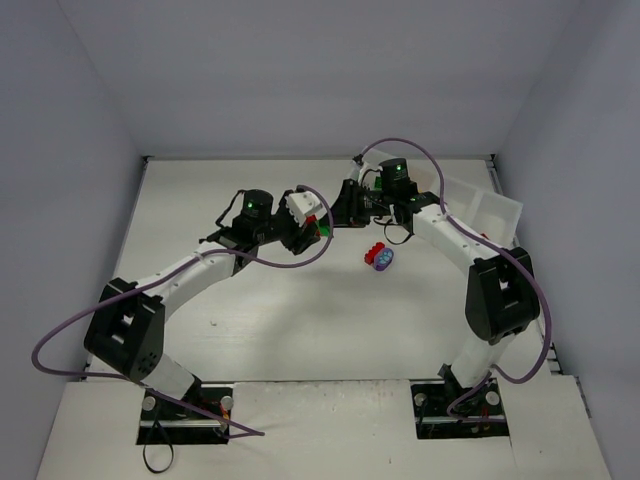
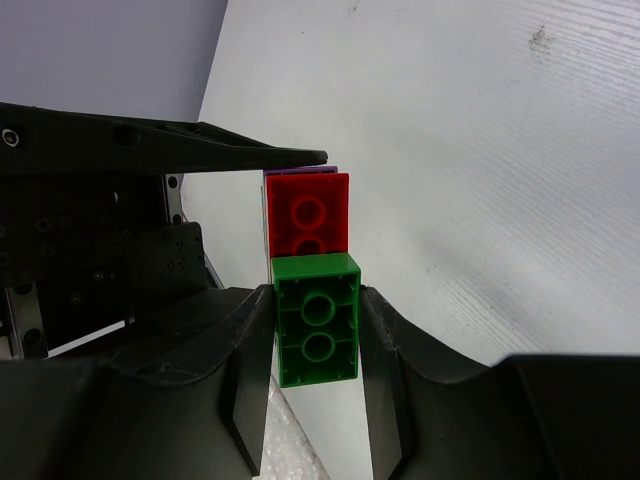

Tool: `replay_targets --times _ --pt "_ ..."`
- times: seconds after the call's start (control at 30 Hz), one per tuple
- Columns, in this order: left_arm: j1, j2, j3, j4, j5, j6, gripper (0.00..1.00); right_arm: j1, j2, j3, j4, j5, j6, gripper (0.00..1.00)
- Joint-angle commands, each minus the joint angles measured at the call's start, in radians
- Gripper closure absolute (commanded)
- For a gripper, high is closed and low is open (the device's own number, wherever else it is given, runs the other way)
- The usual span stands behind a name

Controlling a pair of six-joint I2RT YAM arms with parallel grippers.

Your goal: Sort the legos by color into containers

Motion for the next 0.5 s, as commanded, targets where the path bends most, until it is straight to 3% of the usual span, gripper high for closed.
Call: replay_targets --times 0.0,0.27,0.47 --pt "-0.006 -0.06 -0.006 0.078 -0.004 -0.009 0.65 -0.013 -0.073 0.022 0.045 -0.001 -0.036 1.0" --pt "-0.003 -0.046 -0.002 0.038 -0.003 -0.046 0.65 -0.017 -0.138 0.012 0.024 0.096 -0.132 1.0" --pt "-0.003 -0.046 0.0 0.042 -0.009 -0.05 0.65 -0.02 -0.123 0.009 0.019 0.087 -0.136 1.0"
